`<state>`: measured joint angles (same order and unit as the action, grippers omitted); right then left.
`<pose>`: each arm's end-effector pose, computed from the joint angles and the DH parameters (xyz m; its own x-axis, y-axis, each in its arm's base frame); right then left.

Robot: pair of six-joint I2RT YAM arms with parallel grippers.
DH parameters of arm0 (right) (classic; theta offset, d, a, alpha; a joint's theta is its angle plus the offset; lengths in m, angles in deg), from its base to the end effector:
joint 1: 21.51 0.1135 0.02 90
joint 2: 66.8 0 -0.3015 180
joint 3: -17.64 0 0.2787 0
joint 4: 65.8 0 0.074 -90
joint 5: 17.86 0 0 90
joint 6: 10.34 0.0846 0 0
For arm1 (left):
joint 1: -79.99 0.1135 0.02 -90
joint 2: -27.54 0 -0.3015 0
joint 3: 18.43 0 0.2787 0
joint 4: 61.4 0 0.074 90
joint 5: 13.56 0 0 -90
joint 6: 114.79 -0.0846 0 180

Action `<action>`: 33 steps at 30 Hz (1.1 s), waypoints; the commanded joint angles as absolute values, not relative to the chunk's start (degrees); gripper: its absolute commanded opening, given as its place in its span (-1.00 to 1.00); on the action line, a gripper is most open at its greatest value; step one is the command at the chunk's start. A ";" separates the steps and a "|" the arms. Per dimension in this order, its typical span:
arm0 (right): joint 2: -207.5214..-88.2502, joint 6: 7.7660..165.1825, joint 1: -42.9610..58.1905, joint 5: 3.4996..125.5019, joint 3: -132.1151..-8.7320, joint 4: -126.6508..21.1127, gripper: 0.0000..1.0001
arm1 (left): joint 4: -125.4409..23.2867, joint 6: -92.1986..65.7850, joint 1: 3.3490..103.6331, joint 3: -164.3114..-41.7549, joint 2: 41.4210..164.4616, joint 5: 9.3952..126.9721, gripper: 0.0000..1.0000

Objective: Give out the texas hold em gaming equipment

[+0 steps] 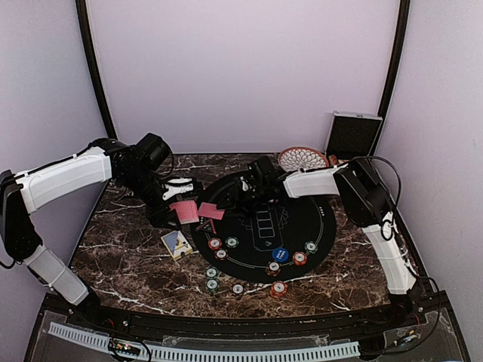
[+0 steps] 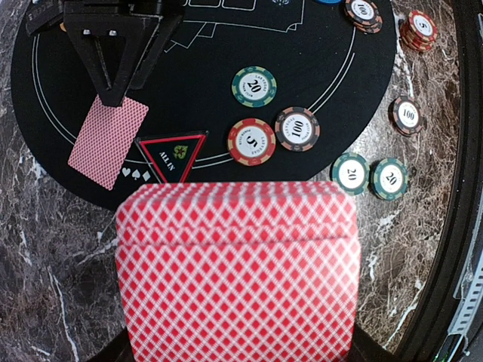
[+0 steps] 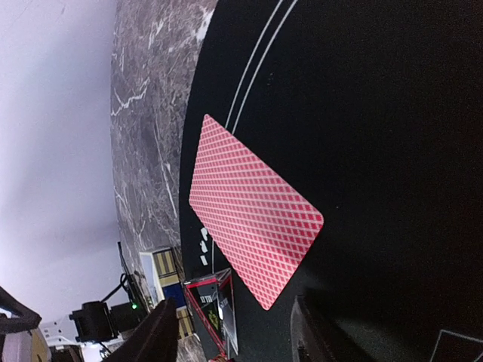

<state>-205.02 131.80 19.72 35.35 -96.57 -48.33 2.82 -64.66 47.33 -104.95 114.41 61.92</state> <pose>0.4221 0.4373 0.1071 -0.9889 -0.0259 -0.1466 -0.1377 0.5328 0.8349 0.2825 -0.2063 0.2721 -0.1905 0.8593 -0.4747 0.9579 0.2685 0.1015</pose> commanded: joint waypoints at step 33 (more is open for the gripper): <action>-184.70 145.08 28.56 26.57 -76.46 -75.53 0.57 | 2.51 -63.38 47.52 -109.59 116.15 58.33 -1.00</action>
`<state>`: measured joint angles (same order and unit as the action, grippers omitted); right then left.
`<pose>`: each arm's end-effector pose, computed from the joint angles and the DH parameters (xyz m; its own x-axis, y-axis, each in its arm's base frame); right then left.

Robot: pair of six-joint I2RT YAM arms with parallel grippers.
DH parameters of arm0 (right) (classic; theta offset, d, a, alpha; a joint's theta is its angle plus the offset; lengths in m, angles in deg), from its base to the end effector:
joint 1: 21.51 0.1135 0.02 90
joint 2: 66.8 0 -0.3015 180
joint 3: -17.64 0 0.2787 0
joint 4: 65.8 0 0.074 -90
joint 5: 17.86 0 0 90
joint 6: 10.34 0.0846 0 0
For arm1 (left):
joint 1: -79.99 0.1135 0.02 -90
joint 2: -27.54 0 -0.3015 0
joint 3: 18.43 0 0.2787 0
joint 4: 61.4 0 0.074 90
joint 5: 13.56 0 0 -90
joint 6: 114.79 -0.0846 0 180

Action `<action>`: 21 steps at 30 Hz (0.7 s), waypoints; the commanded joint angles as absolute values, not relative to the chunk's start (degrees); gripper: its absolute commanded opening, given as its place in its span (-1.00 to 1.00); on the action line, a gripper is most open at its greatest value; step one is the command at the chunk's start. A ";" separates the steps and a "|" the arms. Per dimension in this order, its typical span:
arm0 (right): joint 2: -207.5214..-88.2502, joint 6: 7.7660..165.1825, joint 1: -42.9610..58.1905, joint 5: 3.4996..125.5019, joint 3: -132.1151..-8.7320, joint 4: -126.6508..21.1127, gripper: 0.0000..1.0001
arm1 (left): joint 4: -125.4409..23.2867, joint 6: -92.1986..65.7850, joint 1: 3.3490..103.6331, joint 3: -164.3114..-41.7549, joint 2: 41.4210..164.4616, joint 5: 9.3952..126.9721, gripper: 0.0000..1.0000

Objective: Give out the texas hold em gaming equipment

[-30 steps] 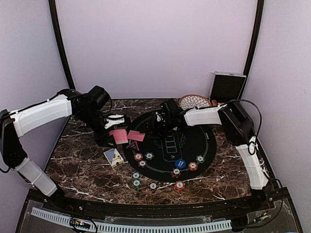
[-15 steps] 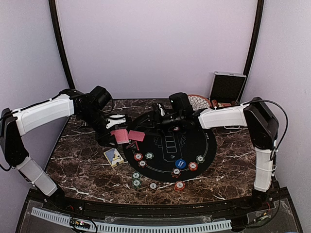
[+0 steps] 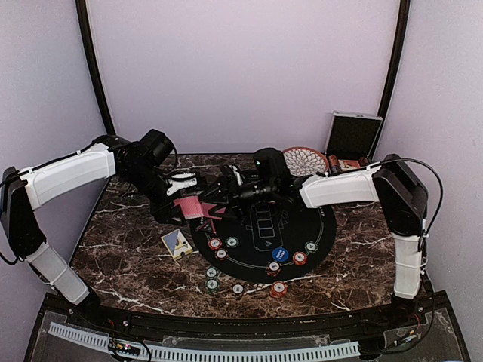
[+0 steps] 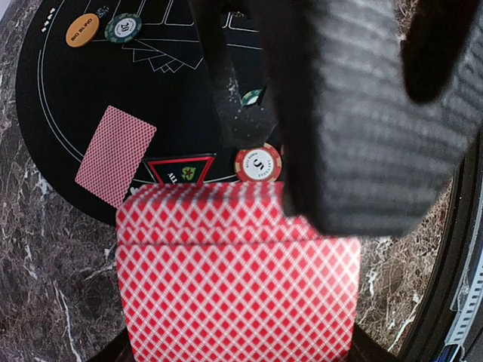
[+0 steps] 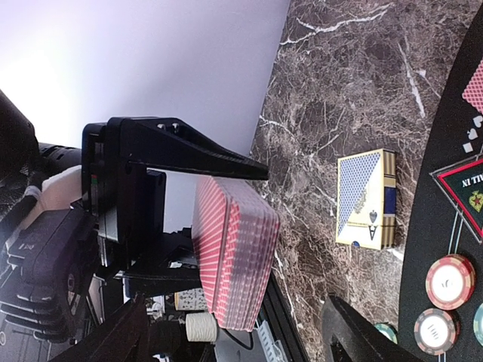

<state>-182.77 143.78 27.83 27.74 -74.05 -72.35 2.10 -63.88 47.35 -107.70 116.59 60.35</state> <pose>0.3031 0.4438 0.2290 -0.9649 -0.1368 -0.2241 -0.2476 0.1904 0.9500 0.2935 -0.2158 0.2773 -0.1909 0.8417 -0.5051 0.9579 0.2720 0.0914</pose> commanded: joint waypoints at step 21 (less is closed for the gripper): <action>-192.73 145.75 30.59 24.71 -86.60 -71.89 0.58 | 3.04 -63.20 47.39 -111.46 117.24 57.74 -1.00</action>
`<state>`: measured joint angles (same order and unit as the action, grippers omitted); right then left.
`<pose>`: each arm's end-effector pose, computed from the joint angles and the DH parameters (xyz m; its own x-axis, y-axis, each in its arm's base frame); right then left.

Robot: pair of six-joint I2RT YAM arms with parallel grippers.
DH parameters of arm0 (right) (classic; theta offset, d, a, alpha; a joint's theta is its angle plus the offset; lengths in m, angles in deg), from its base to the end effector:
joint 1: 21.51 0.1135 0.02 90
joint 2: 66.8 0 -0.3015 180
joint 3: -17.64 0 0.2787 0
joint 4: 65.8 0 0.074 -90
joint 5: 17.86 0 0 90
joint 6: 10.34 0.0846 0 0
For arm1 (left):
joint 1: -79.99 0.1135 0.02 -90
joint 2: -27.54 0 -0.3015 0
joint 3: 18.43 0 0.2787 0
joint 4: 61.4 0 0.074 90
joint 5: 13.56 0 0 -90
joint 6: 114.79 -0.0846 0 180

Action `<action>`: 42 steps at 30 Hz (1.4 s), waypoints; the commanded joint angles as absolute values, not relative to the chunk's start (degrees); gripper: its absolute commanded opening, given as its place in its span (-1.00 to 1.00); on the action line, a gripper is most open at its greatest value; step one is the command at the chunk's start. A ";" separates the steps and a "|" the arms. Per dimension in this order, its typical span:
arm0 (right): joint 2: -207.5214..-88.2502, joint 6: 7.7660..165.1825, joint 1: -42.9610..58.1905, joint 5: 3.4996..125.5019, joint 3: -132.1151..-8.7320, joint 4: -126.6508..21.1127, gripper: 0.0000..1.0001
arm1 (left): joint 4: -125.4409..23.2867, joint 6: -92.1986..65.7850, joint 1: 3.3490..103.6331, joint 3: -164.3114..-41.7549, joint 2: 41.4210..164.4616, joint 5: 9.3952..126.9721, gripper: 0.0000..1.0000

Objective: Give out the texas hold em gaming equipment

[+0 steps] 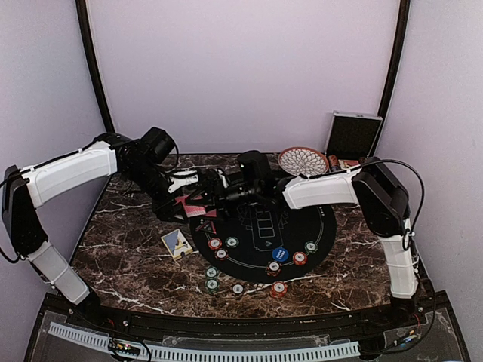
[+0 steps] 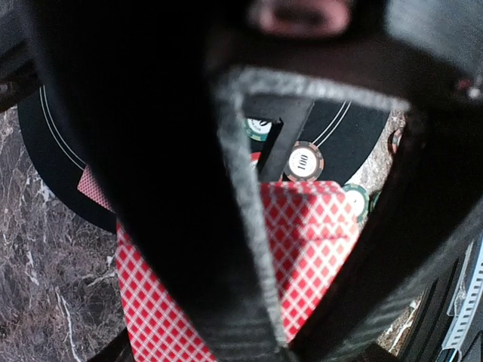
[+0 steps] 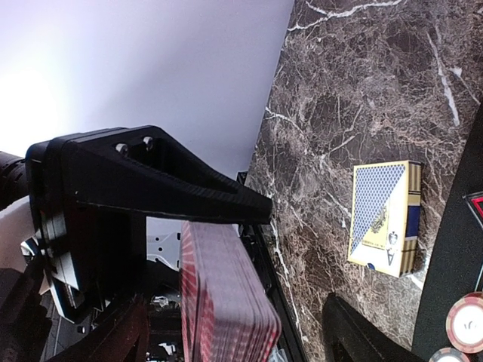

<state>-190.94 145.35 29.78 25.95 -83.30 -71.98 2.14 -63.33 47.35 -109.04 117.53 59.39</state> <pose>0.3102 0.4846 0.2144 -0.9609 -0.1902 -0.2011 -0.2332 0.1647 0.9584 0.2975 -0.2200 0.2801 -0.1951 0.8324 -0.5187 0.9584 0.2742 0.0794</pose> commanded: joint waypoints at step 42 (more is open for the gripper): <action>-183.20 145.16 26.83 24.70 -78.32 -69.67 -0.05 | 2.37 -63.37 47.12 -110.36 116.15 58.69 -1.00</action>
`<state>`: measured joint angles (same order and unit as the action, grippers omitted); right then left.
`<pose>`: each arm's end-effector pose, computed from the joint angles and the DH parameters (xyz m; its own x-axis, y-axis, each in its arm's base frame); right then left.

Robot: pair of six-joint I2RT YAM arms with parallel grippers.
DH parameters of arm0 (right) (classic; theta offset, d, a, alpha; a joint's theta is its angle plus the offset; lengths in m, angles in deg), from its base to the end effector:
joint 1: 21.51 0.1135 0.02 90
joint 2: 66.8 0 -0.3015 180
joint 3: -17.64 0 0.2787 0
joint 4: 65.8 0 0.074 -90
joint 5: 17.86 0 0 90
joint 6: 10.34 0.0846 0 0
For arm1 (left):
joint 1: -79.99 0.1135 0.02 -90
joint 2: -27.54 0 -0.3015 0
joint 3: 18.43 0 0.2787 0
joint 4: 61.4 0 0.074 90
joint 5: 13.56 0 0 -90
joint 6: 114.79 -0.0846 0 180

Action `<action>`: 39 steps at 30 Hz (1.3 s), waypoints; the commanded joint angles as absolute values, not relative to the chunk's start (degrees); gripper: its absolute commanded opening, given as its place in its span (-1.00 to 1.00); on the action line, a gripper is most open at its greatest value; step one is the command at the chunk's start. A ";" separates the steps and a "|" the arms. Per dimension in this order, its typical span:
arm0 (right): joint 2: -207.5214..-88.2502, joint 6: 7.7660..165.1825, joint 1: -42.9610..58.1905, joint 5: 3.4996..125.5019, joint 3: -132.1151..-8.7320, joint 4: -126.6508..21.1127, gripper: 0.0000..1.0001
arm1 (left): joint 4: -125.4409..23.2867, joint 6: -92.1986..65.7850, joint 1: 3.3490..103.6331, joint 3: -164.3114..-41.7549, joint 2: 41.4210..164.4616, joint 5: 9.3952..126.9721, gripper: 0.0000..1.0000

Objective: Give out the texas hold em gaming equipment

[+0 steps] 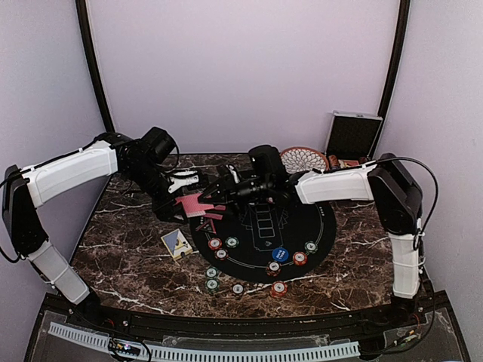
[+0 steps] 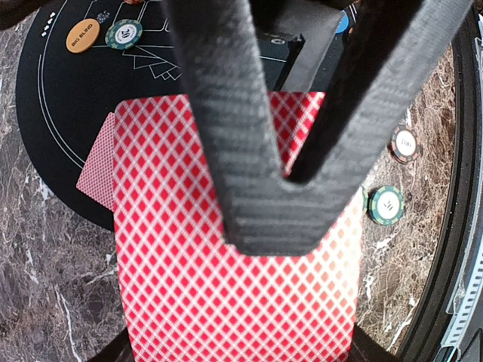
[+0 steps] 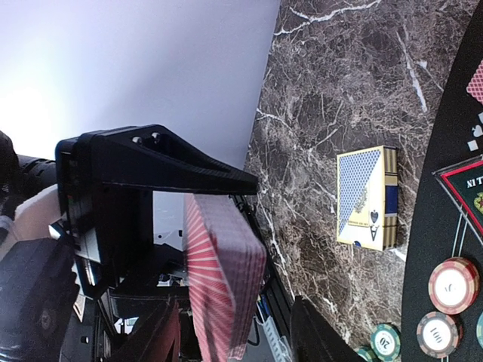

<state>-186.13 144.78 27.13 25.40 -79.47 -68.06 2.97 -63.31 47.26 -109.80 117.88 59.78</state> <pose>0.3170 0.4533 0.2259 -0.9719 -0.1631 -0.1699 -0.2021 0.2068 0.9573 0.2982 -0.2205 0.2814 -0.1982 0.8366 -0.5106 0.9581 0.2752 0.0790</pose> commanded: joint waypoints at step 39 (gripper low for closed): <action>-173.44 142.15 14.95 22.37 -70.74 -65.73 -1.00 | 1.72 -63.19 47.18 -108.87 115.58 61.68 -1.00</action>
